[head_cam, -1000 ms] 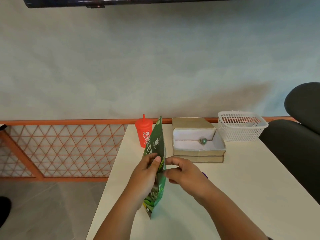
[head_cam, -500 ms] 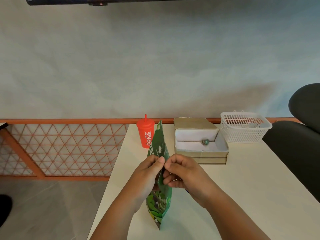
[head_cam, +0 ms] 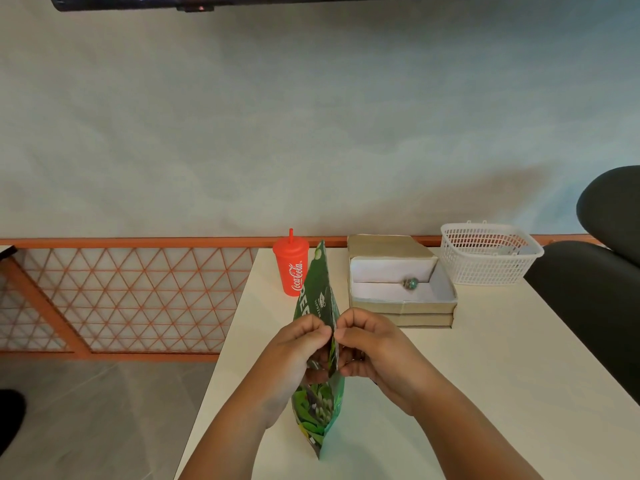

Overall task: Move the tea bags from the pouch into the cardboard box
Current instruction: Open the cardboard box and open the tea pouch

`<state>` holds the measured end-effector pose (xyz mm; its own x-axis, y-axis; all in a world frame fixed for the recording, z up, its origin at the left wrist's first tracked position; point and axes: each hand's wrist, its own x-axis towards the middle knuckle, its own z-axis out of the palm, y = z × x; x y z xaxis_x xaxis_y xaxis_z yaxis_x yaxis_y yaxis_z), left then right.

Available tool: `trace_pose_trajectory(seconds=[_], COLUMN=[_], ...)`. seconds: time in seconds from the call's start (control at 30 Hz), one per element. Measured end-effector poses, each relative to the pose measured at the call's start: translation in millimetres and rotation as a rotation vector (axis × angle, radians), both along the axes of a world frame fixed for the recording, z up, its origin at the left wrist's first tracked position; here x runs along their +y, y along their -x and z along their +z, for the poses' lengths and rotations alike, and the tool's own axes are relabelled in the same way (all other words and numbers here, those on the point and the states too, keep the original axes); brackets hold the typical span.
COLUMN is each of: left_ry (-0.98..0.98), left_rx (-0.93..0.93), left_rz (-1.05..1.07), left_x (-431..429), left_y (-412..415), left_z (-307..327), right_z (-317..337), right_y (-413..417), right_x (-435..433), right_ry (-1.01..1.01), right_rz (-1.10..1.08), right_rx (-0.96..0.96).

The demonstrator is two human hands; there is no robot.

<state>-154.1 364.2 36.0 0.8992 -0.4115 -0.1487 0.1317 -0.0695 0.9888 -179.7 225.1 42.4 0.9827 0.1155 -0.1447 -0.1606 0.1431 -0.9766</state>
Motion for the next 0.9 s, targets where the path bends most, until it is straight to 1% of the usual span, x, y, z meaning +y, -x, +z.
trace_pose_trajectory(seconds=[0.27, 0.5, 0.67, 0.8, 0.9], left_ry=[-0.013, -0.047, -0.114, -0.147, -0.148], left_rx=[-0.03, -0.072, -0.083, -0.081, -0.096], left_rz=[-0.091, -0.105, -0.061, 0.014, 0.047], left_x=[3, 3, 0, -5, -8], left_y=[-1, 0, -2, -5, -6], left_z=[1, 1, -5, -5, -1], right_z=[0, 1, -3, -9, -12], right_y=[1, 0, 0, 0, 1], right_x=[-1, -1, -1, -1, -1], right_ry=[0.003, 0.047, 0.077, 0.046, 0.022], right_rz=[-0.002, -0.015, 0.004, 0.026, 0.056], right_rx=[-0.01, -0.022, -0.04, -0.058, -0.032])
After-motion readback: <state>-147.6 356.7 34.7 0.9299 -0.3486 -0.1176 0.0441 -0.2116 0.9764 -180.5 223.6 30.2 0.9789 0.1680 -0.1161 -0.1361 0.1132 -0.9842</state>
